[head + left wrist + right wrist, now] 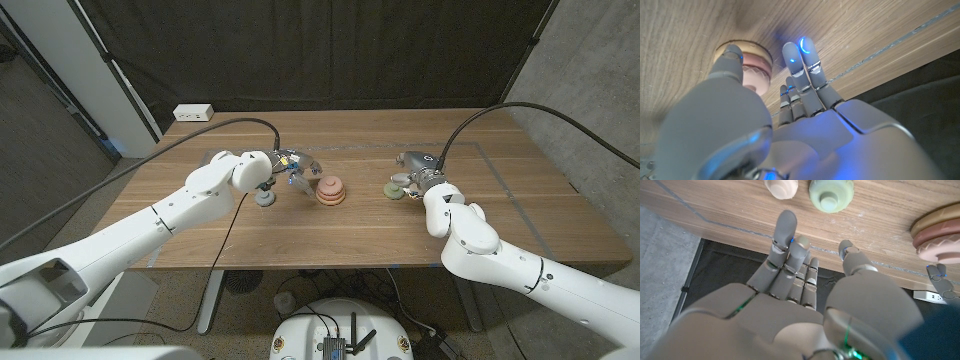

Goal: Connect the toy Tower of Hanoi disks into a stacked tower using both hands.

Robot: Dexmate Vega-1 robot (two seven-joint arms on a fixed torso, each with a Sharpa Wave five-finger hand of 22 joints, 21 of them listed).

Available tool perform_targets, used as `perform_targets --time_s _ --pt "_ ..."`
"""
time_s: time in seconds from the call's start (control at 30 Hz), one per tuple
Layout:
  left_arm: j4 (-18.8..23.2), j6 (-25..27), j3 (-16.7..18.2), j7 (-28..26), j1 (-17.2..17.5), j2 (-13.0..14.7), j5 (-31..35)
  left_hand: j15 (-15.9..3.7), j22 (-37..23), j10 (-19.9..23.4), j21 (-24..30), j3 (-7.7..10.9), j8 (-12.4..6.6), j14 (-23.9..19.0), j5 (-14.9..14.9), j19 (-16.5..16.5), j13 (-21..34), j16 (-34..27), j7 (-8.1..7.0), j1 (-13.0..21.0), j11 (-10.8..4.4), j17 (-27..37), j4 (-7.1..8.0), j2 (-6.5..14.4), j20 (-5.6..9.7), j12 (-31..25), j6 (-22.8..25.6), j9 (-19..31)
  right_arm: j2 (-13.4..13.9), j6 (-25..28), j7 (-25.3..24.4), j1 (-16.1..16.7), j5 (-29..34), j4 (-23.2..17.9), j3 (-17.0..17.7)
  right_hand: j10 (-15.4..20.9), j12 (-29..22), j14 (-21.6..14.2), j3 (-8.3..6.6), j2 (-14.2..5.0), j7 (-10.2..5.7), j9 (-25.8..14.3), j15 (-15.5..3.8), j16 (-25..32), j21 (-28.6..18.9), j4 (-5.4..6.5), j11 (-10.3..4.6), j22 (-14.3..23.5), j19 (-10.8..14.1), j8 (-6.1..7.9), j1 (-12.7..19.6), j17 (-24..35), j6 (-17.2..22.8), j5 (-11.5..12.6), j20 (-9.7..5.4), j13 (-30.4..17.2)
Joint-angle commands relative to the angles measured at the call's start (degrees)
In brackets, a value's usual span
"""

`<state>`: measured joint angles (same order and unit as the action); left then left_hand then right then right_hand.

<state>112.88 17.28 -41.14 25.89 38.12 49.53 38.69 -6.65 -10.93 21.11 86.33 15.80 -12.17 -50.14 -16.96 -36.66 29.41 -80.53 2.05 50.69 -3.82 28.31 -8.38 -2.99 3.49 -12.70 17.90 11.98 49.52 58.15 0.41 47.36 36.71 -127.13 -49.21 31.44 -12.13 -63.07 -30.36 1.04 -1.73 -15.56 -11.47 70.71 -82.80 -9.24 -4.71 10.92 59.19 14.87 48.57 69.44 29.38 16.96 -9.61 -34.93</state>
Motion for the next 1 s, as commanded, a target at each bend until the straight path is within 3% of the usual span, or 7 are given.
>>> perform_targets --time_s 0.03,0.37,0.6,1.0 --pt "5.0 4.8 5.5 -4.1 6.3 4.5 -3.4 -5.82 -0.2 1.0 0.5 0.42 -0.35 -0.8 0.1 -0.7 -0.1 -0.4 -0.01 0.0 -0.46 0.2 -0.40 0.7 7.66 -0.4 1.0 0.0 -0.9 -2.7 -0.8 -0.2 -1.5 1.2 0.9 0.6 -0.1 -0.5 -0.29 0.29 0.18 -0.4 -1.19 0.3 0.0 -0.02 0.19 0.2 0.2 0.22 0.1 0.1 -0.4 0.2 -2.97 -0.2" --pt "7.8 10.5 6.6 -8.0 9.7 5.7 -2.8 -5.85 -0.2 3.5 0.8 0.91 -0.94 -1.4 0.0 -1.5 -0.3 -0.7 -0.11 0.4 -0.65 0.2 -0.59 1.4 7.90 -1.0 3.6 0.0 -0.3 -3.6 -0.7 0.1 -1.8 1.3 1.5 0.5 -0.1 -0.4 -0.33 0.28 0.42 -0.6 -1.19 0.3 0.0 -0.04 0.24 0.2 0.2 -0.07 0.1 0.1 -1.2 0.3 -2.97 -0.3" --pt "9.1 13.5 8.5 -11.6 12.7 5.8 -5.9 -5.85 -0.2 4.5 0.9 1.21 -1.13 -1.9 -0.1 -1.9 -0.5 -0.9 -0.11 0.7 -0.88 0.4 -0.70 1.8 8.07 -1.1 4.7 0.1 0.6 -4.0 -0.7 0.8 -2.0 0.8 2.3 0.5 0.0 -0.4 -0.36 0.35 0.63 -0.7 -1.19 0.4 0.1 -0.06 0.19 0.2 0.1 -0.32 0.1 0.2 -1.8 0.3 -2.97 -0.3" --pt "9.8 17.3 9.4 -18.2 15.5 5.6 -9.4 -5.89 -0.1 5.8 1.0 1.73 -1.13 -2.3 -0.4 -2.4 -0.8 -0.8 -0.04 1.4 -1.05 0.0 -0.88 2.2 8.21 -1.2 5.9 0.1 1.8 -4.7 -0.7 1.9 -2.5 0.3 3.5 -3.2 1.0 1.1 -0.31 1.03 0.63 -0.8 -1.19 -0.6 0.5 -0.12 1.12 0.1 -0.9 -0.69 -0.2 -0.5 -2.2 0.3 -2.93 -0.4"
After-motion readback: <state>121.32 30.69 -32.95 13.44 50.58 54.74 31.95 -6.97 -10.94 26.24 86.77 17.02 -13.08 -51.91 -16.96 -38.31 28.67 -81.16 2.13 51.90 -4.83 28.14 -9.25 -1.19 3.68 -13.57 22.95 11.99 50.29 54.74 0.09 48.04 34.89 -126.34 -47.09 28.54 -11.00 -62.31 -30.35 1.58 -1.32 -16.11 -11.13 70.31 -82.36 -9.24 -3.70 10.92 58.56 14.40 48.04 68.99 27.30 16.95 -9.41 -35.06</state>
